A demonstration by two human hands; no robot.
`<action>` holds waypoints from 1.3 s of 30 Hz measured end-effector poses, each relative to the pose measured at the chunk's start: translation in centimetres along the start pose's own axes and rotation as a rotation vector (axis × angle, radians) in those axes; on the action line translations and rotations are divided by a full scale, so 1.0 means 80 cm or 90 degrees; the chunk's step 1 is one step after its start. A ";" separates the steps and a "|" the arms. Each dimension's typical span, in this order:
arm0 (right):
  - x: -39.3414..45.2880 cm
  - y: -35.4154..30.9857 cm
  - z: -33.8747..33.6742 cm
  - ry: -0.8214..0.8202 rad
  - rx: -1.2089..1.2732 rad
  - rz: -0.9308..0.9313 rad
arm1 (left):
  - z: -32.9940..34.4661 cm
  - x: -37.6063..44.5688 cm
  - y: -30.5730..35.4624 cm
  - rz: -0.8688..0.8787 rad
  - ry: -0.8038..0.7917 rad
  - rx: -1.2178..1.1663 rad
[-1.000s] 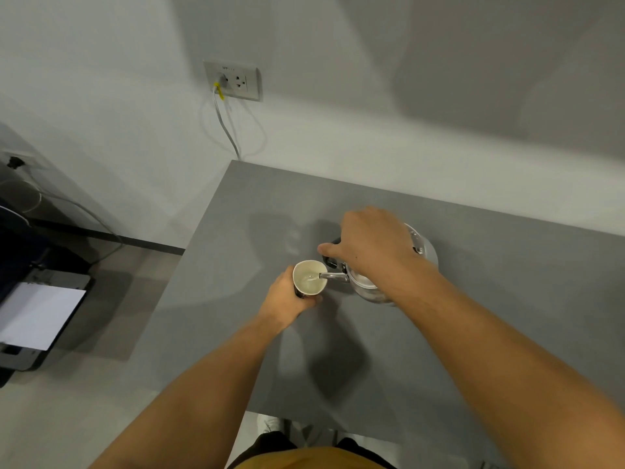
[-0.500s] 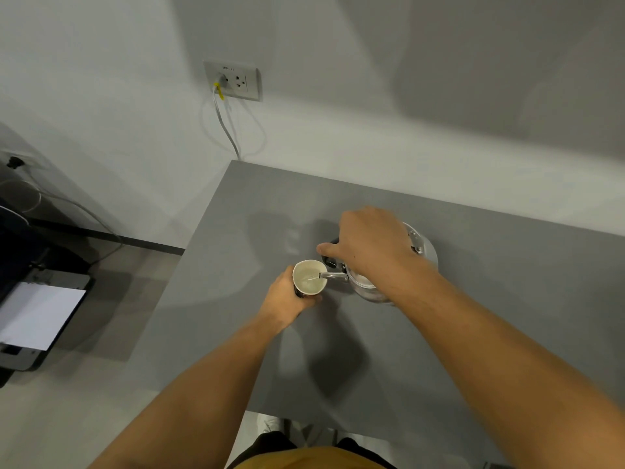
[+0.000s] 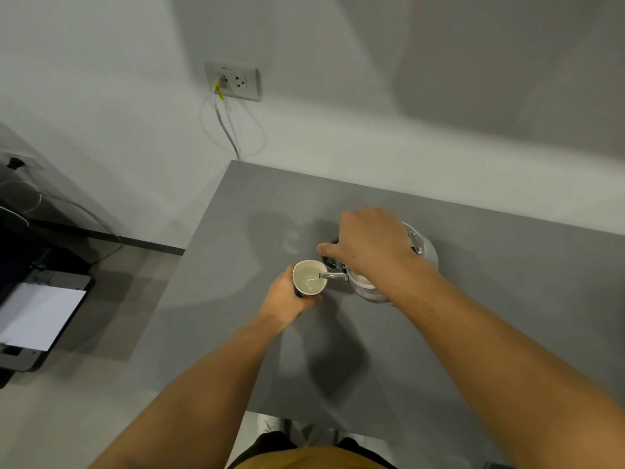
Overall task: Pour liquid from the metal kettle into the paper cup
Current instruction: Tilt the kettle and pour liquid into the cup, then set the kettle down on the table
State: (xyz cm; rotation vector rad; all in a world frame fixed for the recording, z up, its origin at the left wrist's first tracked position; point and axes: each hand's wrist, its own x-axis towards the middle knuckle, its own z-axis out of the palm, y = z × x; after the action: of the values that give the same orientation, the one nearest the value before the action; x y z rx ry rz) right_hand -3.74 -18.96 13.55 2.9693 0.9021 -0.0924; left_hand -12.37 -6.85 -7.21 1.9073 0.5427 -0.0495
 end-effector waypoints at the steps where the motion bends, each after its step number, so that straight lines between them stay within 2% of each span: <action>1: 0.000 0.000 0.000 0.000 0.000 0.000 | 0.000 0.000 0.000 0.000 0.000 0.000; 16: -0.006 0.025 0.007 -0.003 0.059 0.037 | 0.001 0.002 -0.003 -0.002 -0.001 0.011; 25: -0.025 0.084 0.029 -0.076 0.242 0.147 | 0.000 -0.002 -0.003 -0.003 -0.001 0.008; 39: -0.038 0.113 0.042 -0.054 0.304 0.153 | -0.007 -0.021 0.013 0.023 0.004 -0.052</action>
State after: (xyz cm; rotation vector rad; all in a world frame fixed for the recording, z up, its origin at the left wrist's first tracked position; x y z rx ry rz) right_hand -1.39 -28.30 10.57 3.4476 0.5701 -0.4846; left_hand -13.61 -7.29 -5.58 1.8380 0.5066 0.0023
